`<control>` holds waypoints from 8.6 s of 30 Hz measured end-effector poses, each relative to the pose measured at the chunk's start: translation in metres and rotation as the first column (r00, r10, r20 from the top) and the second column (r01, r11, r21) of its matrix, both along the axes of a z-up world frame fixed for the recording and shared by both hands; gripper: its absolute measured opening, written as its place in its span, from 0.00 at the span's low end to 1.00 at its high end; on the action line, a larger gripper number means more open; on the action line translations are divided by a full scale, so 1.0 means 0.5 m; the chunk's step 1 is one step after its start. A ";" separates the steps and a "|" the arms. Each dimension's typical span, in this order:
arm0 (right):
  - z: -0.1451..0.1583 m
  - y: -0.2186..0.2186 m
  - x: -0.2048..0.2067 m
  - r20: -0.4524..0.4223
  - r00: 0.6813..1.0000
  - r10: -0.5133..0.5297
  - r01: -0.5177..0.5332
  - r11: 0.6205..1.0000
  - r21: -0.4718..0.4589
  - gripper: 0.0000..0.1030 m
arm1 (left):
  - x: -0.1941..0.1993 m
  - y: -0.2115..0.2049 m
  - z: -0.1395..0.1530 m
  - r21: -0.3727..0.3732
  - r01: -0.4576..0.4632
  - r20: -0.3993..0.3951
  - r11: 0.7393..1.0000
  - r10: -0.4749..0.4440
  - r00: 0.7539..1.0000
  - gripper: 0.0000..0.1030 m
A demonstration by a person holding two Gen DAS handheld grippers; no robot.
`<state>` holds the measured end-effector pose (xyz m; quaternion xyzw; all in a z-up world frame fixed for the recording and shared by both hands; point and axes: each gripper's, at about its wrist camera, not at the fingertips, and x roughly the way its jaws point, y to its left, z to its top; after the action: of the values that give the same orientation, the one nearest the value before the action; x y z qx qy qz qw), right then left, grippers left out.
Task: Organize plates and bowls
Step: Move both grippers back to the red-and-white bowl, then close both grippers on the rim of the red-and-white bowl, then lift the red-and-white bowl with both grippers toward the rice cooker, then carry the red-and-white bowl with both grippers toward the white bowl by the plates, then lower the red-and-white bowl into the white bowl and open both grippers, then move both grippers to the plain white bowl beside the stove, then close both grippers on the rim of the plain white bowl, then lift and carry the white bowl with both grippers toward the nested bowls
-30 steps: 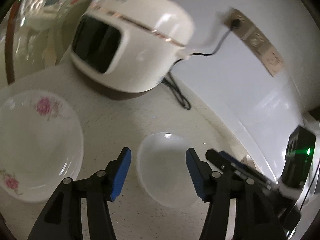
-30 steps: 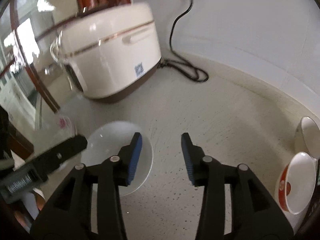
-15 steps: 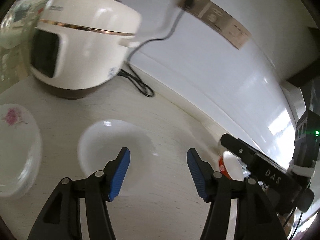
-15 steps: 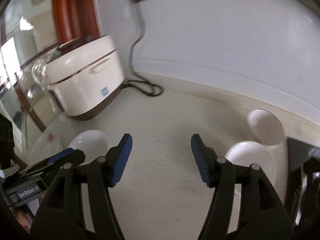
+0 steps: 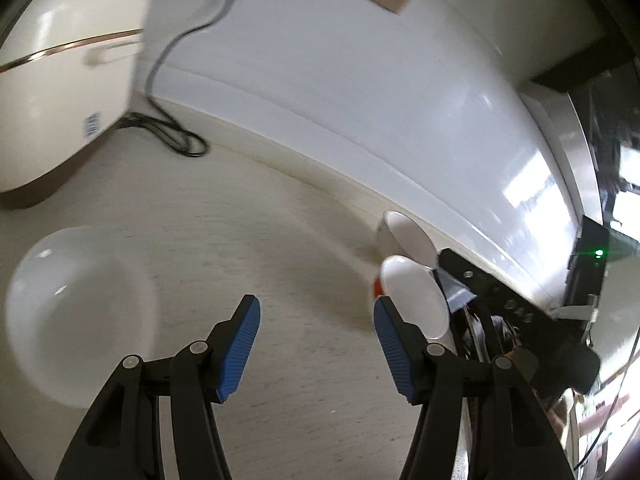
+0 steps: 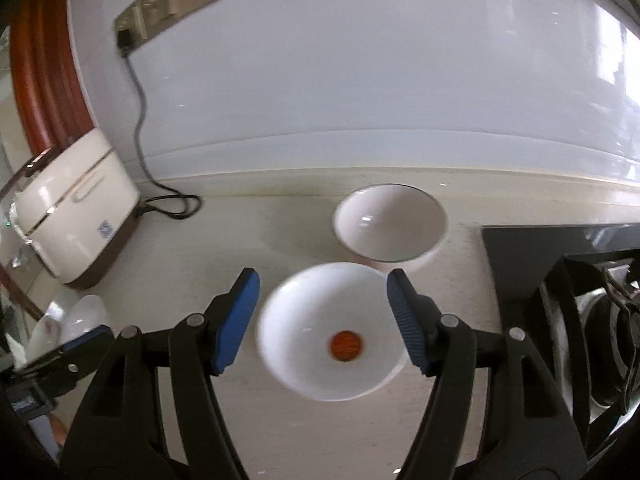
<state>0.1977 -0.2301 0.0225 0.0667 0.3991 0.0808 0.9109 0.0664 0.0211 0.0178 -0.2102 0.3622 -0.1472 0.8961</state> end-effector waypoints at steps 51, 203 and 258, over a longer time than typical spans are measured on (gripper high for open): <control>-0.049 0.017 0.001 -0.050 0.998 0.034 -0.036 0.999 -0.034 0.16 | 0.136 -0.172 -0.069 0.060 0.071 -0.053 0.996 -0.068 0.996 0.12; -0.035 -0.119 0.222 -0.418 0.890 -0.185 0.189 0.981 -0.033 0.64 | 0.283 -0.193 0.046 0.024 0.260 -0.355 0.965 -0.235 0.905 0.61; -0.088 -0.117 -0.014 -0.537 0.844 0.009 -0.015 1.000 -0.005 0.13 | 0.107 -0.307 -0.071 0.115 0.243 -0.576 0.963 -0.135 0.806 0.12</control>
<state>0.1907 -0.2885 -0.0215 0.0800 0.6385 0.0628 0.7629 0.1197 -0.1323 -0.0176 -0.1237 0.6414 -0.1334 0.7453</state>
